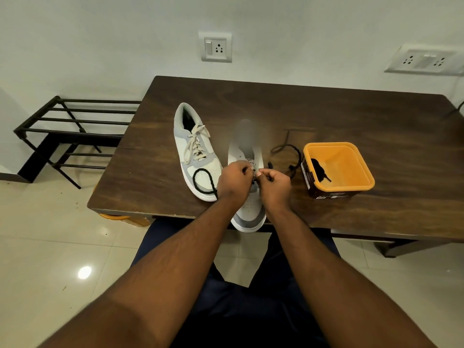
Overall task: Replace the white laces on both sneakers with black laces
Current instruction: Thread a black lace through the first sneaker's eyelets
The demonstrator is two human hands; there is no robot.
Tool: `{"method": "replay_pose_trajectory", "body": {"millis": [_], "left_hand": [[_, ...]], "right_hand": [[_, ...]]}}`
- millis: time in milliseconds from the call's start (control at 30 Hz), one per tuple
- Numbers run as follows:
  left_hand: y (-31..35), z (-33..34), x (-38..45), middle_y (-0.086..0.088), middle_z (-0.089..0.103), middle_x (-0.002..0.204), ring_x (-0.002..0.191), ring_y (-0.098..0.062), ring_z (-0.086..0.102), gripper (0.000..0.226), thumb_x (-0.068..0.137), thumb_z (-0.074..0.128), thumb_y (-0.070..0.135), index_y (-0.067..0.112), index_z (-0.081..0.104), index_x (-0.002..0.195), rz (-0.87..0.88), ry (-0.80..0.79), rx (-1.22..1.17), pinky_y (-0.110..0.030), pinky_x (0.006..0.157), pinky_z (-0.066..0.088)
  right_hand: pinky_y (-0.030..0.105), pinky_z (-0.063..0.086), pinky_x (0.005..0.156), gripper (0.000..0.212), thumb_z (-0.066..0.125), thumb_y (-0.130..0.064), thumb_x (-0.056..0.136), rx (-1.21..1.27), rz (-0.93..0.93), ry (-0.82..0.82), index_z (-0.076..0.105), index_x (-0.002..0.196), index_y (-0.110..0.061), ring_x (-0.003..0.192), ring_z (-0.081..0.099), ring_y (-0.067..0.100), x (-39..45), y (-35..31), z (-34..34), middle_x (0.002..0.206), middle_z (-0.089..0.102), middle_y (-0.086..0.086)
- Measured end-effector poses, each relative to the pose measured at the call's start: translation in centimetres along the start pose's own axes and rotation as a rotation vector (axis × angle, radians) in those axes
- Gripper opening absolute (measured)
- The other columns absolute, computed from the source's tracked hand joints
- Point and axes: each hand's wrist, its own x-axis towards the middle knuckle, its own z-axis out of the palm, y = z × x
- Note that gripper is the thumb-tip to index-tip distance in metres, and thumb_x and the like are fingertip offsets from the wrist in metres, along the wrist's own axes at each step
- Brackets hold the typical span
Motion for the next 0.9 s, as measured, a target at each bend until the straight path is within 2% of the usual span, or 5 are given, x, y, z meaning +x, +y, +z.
{"method": "replay_pose_trajectory", "body": {"millis": [100,300,500,667,900], "left_hand": [[-0.1,-0.4,0.1,0.000,0.071,0.080,0.075,-0.019,0.067,0.017,0.093,0.056,0.021,0.021,0.071,0.087,0.011,-0.061,-0.005,-0.041,0.075,0.057],[-0.1,-0.5,0.0,-0.002,0.071,0.110,0.093,-0.020,0.067,0.027,0.099,0.052,0.022,0.021,0.068,0.121,0.020,-0.104,0.029,-0.041,0.088,0.054],[-0.6,-1.1,-1.7,-0.008,0.043,0.122,0.099,-0.027,0.055,0.040,0.102,0.043,0.038,0.030,0.044,0.142,0.166,-0.034,0.528,-0.042,0.079,0.051],[-0.6,-1.7,-2.2,-0.007,0.027,0.151,0.123,-0.030,0.039,0.045,0.099,0.043,0.051,0.034,0.039,0.140,0.166,0.040,0.759,-0.046,0.096,0.034],[-0.7,-1.4,-2.0,0.003,0.007,0.164,0.151,-0.028,0.001,0.049,0.101,0.035,0.051,0.037,0.028,0.147,0.142,-0.045,0.645,-0.059,0.114,0.007]], "right_hand": [[0.029,0.056,0.081,0.019,0.063,-0.014,0.092,0.073,0.043,-0.035,0.071,0.108,-0.009,0.088,0.067,0.012,0.1,0.2,-0.1,0.097,0.072,0.001],[0.022,0.053,0.071,0.019,0.062,-0.007,0.092,0.063,-0.001,-0.112,0.072,0.108,-0.006,0.083,0.066,0.012,0.8,0.3,-1.1,0.097,0.072,0.004],[0.026,0.054,0.073,0.012,0.063,-0.005,0.088,-0.097,-0.064,-0.103,0.075,0.090,-0.006,0.078,0.066,0.013,2.4,-1.0,-1.4,0.086,0.073,0.005],[0.025,0.047,0.064,0.011,0.059,-0.011,0.092,-0.087,-0.168,-0.050,0.069,0.087,-0.009,0.067,0.055,0.007,5.2,-4.9,-2.5,0.075,0.064,-0.003],[0.023,0.049,0.065,0.009,0.067,-0.013,0.089,-0.234,-0.086,-0.346,0.073,0.083,-0.018,0.070,0.061,0.009,5.2,-4.4,-3.3,0.076,0.069,-0.005]]}}
